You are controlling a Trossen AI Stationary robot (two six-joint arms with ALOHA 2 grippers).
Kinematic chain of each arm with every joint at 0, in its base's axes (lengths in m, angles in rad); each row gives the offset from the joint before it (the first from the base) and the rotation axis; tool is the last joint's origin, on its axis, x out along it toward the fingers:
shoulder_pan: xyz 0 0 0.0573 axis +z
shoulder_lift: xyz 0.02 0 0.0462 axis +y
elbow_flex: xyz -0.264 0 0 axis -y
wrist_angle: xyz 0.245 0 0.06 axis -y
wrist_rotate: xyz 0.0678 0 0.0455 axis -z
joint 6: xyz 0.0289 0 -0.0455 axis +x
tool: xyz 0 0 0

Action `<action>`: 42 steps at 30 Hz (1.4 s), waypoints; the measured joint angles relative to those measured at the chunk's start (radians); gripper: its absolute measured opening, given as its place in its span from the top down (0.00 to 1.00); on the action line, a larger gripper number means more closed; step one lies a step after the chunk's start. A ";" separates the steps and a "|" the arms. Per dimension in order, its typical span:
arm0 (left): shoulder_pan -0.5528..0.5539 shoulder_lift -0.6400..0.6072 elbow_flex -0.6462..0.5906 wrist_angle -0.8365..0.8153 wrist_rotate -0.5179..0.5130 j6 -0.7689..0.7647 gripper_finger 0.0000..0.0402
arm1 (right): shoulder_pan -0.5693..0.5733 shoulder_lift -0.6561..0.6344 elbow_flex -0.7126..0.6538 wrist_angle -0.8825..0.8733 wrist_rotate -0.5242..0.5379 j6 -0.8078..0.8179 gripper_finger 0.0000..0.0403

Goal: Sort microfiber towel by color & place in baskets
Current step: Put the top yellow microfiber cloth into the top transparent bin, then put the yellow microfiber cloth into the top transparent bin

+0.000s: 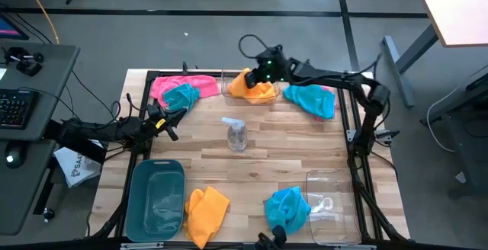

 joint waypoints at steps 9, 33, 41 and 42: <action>0.000 0.000 0.000 0.000 0.000 0.000 1.00 | -0.007 0.016 0.103 -0.267 0.075 -0.142 0.67; 0.000 0.000 0.000 0.000 0.000 0.000 1.00 | 0.200 -0.085 0.508 -0.857 -0.446 -0.566 0.23; 0.000 0.000 0.000 0.000 0.000 0.000 1.00 | 0.459 -0.146 0.508 -0.941 -0.425 -0.516 0.23; 0.000 0.000 0.000 0.000 0.000 0.000 1.00 | 0.495 -0.146 0.500 -0.928 -0.400 -0.482 0.23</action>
